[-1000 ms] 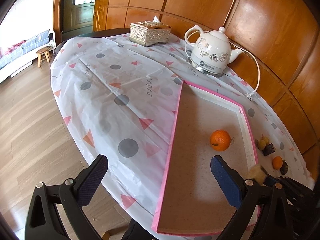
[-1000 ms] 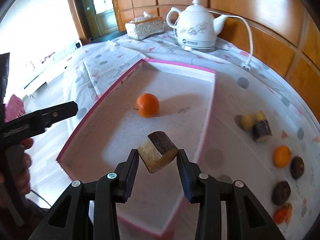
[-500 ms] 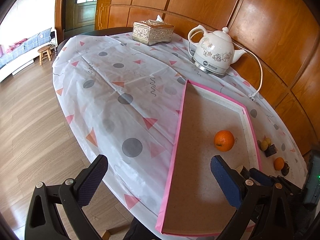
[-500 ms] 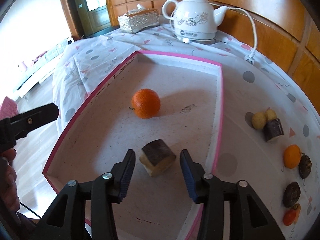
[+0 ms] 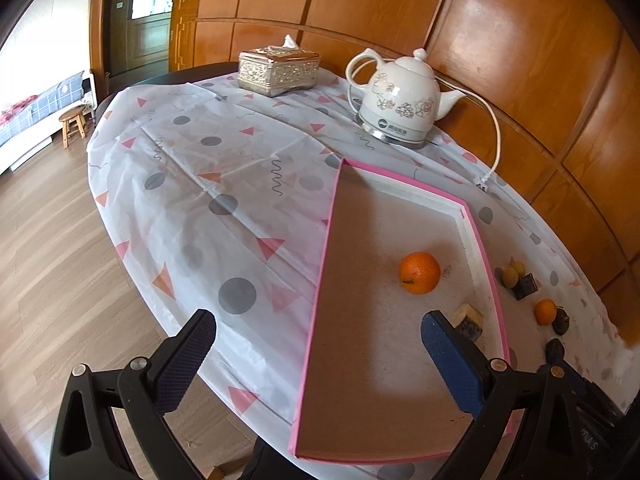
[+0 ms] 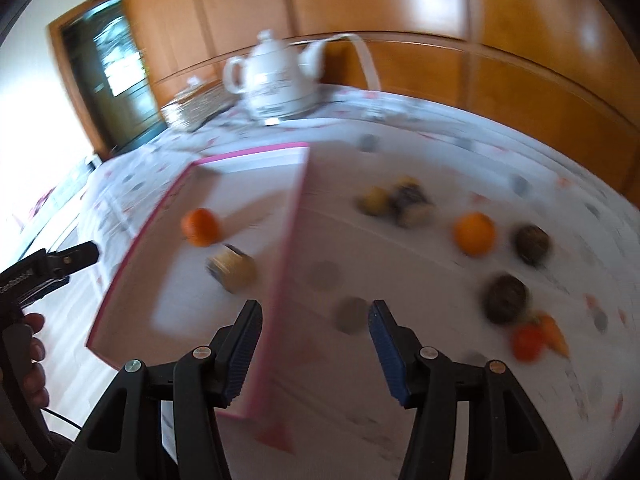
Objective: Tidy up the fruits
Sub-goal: 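Carry the root piece with the right tool into the tray and release, then reach the left tool to the small yellow fruit and grasp it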
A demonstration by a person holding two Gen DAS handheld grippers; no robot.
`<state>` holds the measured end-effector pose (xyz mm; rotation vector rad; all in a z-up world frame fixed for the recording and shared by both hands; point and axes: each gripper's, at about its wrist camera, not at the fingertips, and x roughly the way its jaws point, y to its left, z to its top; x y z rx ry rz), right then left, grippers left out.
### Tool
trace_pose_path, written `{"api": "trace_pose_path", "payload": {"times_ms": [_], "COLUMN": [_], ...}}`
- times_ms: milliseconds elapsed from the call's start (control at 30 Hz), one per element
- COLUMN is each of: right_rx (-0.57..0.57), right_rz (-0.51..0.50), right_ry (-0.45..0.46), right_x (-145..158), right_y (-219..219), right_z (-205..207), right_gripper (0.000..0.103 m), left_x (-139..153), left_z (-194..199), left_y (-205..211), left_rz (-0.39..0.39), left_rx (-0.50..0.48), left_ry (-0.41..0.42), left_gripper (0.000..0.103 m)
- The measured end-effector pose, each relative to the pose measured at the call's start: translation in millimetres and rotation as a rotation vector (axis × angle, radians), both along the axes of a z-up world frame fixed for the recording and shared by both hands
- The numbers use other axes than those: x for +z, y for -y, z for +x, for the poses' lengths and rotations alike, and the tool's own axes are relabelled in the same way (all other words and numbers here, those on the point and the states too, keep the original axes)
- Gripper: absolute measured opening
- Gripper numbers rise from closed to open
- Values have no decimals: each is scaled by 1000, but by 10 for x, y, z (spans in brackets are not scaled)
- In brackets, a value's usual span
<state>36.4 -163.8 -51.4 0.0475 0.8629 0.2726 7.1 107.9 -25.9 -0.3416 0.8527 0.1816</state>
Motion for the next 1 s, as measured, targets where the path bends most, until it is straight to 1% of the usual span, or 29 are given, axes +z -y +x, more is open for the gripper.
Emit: {"api": "trace_pose_path", "payload": {"times_ms": [133,300,467,700,833,1000], "right_rx": [-121,-263,-449,-708,-812,-914], "right_rz": [19,16,-2,-30,-34,-65], "right_ry": [-18,-35,-41,-49,-54,-45], "right_x": [-59,-136,-227,-328,-380,-420], "right_y": [435,908,1482,2168,2443,2690], "right_z": [-106,-227,-395,-618,-715,-833], "right_gripper": [56,56,56,56,56,56], "left_x": [-2,22,66,158,217,262], "left_z": [17,34,63,141,221,350], "left_y": [63,125,216,434,567,724], "left_rz": [2,11,33,71,86,73], "left_rx": [-23,-49,-81,-150,-202,-266], "left_ry": [-8,-7,1,19,33,32], "left_gripper": [103,103,103,103,103,103]}}
